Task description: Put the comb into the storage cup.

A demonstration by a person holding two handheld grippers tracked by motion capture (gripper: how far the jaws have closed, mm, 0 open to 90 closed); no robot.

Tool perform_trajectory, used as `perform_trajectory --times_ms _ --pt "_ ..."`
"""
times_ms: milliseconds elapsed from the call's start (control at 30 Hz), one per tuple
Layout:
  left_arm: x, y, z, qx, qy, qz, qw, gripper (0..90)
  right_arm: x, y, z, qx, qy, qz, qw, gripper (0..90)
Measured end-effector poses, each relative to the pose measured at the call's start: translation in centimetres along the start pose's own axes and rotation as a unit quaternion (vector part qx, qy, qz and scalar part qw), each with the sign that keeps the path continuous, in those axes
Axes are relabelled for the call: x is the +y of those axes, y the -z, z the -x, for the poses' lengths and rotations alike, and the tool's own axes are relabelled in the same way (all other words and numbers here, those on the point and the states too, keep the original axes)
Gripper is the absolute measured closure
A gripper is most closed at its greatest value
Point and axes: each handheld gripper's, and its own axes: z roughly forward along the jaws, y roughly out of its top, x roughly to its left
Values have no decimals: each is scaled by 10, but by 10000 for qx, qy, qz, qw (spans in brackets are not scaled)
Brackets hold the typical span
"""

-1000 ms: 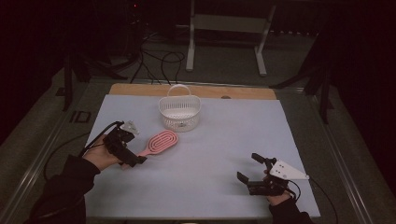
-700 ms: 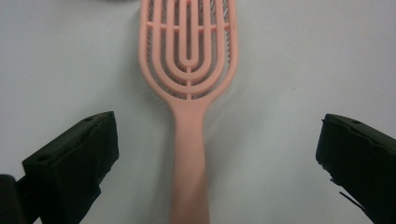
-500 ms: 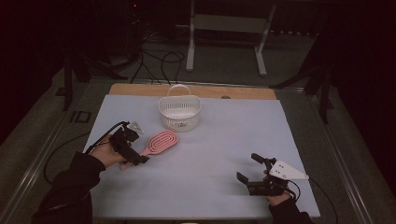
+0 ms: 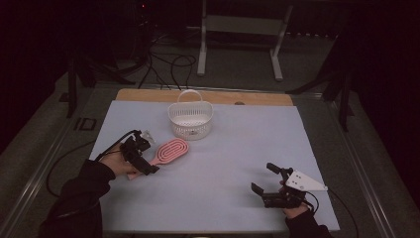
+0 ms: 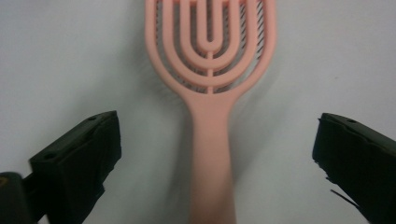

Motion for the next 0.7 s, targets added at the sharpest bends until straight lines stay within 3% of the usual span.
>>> perform_trajectory --times_ms 600,700 --pt "5 -15 -2 -79 -120 -448 9989 198 0 0 0 11 2 -6 10000 88" --pt "6 -16 -3 -51 -92 -484 9988 262 0 0 0 6 6 11 10000 88"
